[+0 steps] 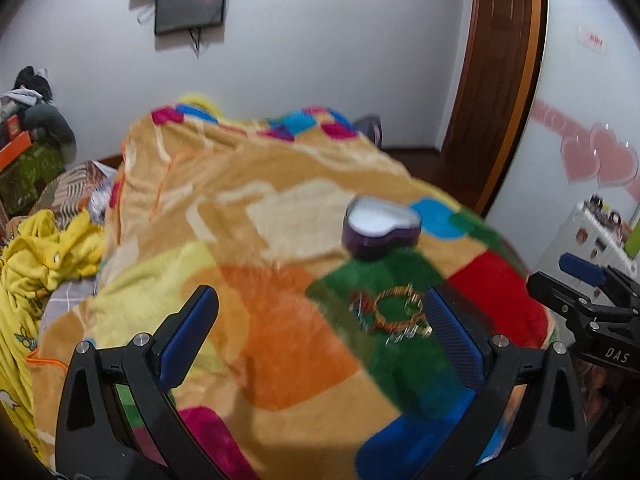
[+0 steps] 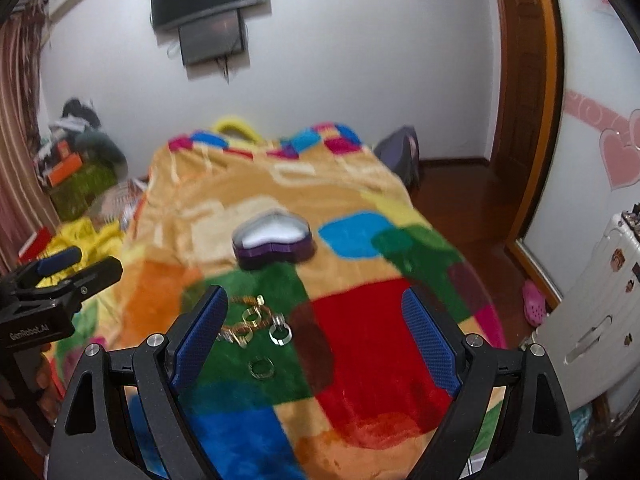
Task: Organize jewelry
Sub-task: 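Lower both tools toward the jewelry pile on the blanket, then grasp the plain silver ring with the right tool while the left grasps a small silver earring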
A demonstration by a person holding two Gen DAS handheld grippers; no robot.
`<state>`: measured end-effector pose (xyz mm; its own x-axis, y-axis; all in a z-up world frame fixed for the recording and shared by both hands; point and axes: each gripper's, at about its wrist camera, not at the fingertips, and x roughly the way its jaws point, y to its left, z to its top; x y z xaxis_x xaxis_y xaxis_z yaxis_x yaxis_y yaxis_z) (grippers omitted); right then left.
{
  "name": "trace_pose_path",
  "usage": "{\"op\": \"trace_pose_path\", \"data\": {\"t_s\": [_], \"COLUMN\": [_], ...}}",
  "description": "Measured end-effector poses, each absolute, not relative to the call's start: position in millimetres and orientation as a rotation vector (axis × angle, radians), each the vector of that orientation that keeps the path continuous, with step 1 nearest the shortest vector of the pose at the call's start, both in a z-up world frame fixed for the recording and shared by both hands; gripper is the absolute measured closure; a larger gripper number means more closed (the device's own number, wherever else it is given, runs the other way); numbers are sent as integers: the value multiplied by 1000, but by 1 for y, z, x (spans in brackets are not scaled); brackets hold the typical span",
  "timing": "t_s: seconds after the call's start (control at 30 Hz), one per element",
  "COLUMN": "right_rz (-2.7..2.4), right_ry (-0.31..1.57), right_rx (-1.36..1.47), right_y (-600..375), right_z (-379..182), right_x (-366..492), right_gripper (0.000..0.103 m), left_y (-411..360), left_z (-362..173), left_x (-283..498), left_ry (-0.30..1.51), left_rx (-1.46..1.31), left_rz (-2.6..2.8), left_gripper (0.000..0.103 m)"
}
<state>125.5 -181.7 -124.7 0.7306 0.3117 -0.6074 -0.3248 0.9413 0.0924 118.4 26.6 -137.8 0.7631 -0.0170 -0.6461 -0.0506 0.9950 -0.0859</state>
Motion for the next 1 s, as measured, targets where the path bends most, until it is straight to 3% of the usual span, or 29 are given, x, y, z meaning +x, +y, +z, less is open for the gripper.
{"op": "trace_pose_path", "data": {"t_s": [0.23, 0.33, 0.57, 0.7, 1.0], "right_rz": [402, 436, 516, 534, 566], "right_ry": [783, 819, 871, 890, 898], "right_rx": [-39, -54, -105, -115, -116], "right_y": [-177, -171, -154, -151, -145], "right_z": [-161, -170, -187, -193, -198], "right_x": [135, 135, 133, 136, 137], "right_gripper": [17, 25, 48, 64, 78], "left_y": [23, 19, 3, -3, -9], "left_z": [-167, -170, -176, -185, -208], "left_x": [128, 131, 141, 147, 163], "left_ry": [805, 831, 882, 927, 1022], "left_rx": [-80, -102, -65, -67, -93], "left_rz": [-24, -96, -177, -234, -286], "left_gripper": [0, 2, 32, 55, 74]}}
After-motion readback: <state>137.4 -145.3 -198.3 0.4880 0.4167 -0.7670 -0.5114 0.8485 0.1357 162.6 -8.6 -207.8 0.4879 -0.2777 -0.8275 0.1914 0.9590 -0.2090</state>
